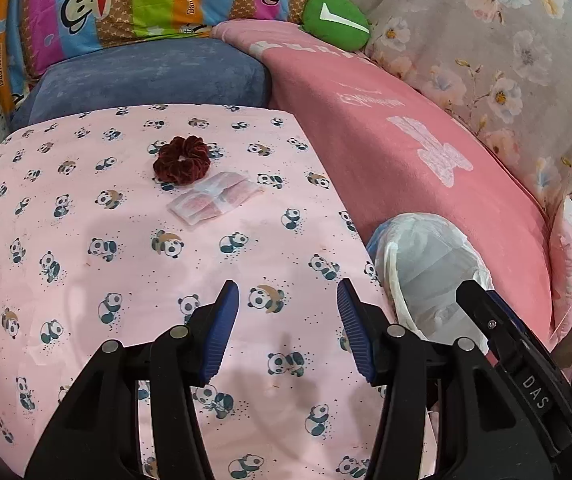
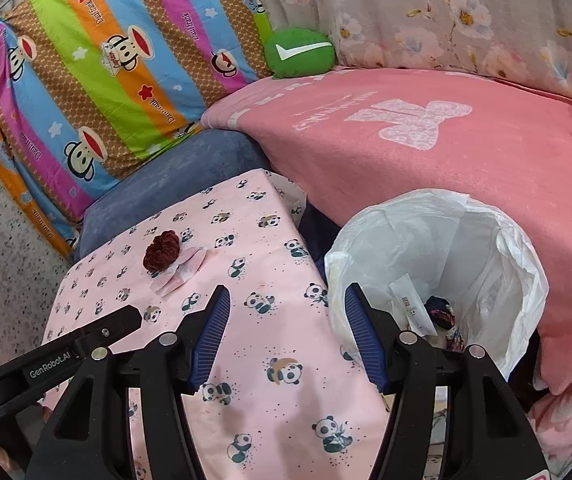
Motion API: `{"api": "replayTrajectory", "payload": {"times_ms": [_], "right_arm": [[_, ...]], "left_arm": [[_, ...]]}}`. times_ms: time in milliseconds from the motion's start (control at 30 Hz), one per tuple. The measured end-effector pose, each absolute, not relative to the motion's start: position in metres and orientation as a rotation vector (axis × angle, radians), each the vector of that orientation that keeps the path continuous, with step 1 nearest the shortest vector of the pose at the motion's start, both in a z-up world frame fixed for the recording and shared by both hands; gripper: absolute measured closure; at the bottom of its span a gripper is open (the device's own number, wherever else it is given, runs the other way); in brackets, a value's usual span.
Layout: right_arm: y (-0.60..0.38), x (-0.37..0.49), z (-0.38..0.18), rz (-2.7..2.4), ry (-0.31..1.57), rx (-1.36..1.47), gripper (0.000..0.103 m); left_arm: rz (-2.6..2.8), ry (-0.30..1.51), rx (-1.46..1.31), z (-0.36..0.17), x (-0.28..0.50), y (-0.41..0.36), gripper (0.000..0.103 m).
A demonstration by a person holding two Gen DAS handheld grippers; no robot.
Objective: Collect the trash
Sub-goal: 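Grasp the dark red scrunchie with the left tool while the right tool grasps the pink wrapper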
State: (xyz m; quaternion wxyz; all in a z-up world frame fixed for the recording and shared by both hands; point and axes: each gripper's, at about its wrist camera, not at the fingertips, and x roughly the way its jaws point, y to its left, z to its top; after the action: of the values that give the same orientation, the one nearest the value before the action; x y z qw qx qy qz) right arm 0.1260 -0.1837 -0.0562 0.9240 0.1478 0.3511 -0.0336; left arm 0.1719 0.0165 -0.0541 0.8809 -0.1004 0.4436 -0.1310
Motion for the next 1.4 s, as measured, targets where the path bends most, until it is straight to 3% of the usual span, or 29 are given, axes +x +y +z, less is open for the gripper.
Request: {"api": "replayTrajectory", "payload": {"times_ms": [500,900,1267,1333,1400], "right_arm": [[-0.111,0.158,-0.065,0.048,0.774,0.238,0.045],[-0.049,0.232,-0.107,0.165,0.872,0.254,0.045],[-0.022,0.308,-0.153,0.215,0.936,0.242,0.045],[-0.022,0.316,-0.16,0.219,0.944,0.253,0.048],[-0.022,0.322,-0.167,0.228,0.955,0.259,0.064]], "left_arm": [[-0.118,0.932,-0.301,-0.071,0.188,0.104,0.038],[-0.019,0.93,-0.392,-0.089,0.253,0.16,0.036],[-0.098,0.974,-0.374,-0.12,0.345,0.132,0.037],[-0.112,0.988,-0.355,-0.127,0.357,0.127,0.038],[-0.129,1.005,-0.351,-0.135,0.368,0.125,0.045]]}}
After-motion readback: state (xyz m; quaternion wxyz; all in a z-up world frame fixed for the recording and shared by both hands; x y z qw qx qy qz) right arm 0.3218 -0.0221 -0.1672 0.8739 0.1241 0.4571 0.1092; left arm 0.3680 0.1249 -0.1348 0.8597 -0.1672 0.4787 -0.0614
